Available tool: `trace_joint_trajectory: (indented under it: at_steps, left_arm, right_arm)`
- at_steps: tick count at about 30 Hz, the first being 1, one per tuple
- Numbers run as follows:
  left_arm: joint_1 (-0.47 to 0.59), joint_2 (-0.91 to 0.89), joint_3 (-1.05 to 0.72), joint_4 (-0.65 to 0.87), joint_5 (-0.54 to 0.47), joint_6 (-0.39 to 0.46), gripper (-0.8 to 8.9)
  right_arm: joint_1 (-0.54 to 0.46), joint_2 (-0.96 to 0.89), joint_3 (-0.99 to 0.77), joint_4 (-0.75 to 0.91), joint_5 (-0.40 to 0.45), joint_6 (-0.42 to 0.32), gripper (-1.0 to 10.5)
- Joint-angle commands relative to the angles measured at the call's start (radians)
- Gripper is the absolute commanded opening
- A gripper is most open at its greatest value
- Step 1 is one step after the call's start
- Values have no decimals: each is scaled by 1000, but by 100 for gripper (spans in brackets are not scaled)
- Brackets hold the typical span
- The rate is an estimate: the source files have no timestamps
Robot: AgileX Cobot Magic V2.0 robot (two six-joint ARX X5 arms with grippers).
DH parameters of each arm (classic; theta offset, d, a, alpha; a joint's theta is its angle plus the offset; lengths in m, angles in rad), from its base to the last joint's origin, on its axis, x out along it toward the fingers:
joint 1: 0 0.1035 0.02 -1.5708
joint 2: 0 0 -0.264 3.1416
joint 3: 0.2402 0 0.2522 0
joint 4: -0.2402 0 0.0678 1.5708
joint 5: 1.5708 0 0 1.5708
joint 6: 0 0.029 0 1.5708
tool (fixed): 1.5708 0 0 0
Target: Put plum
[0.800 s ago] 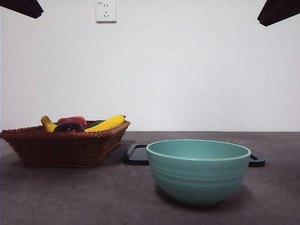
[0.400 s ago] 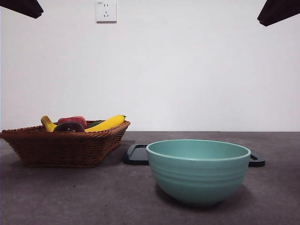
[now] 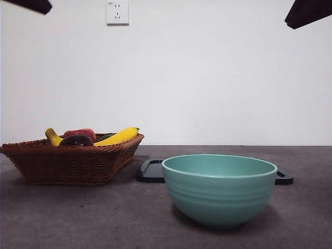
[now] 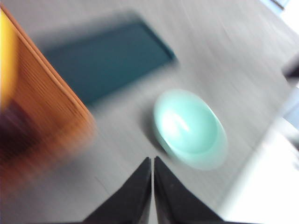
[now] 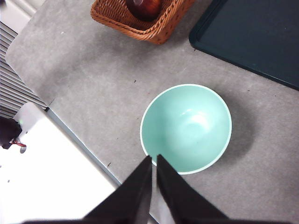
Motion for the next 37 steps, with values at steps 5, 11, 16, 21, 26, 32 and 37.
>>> trace_joint_trajectory:
  at_steps: [5, 11, 16, 21, 26, 32, 37]
  left_arm:
    - [108, -95, 11, 231, -75, 108, 7]
    - [292, -240, -121, 410, -156, 125, 7]
    - [402, -402, -289, 550, -267, 126, 7]
    - [462, -552, -449, 589, -338, 126, 7]
    - [492, -665, -600, 587, -347, 125, 7]
    - [499, -757, -741, 582, -347, 114, 7]
    - [499, -789, -806, 574, -347, 114, 7]
  right_arm:
    - [7, 7, 16, 10, -2, -12, 6]
    - [7, 7, 16, 10, -2, -12, 6]
    - [7, 7, 16, 10, -2, -12, 6]
    - [7, 7, 16, 10, -2, -12, 6]
    - [7, 7, 16, 10, -2, -12, 6]
    - [7, 7, 16, 10, -2, -12, 6]
    - [7, 7, 16, 10, -2, -12, 6]
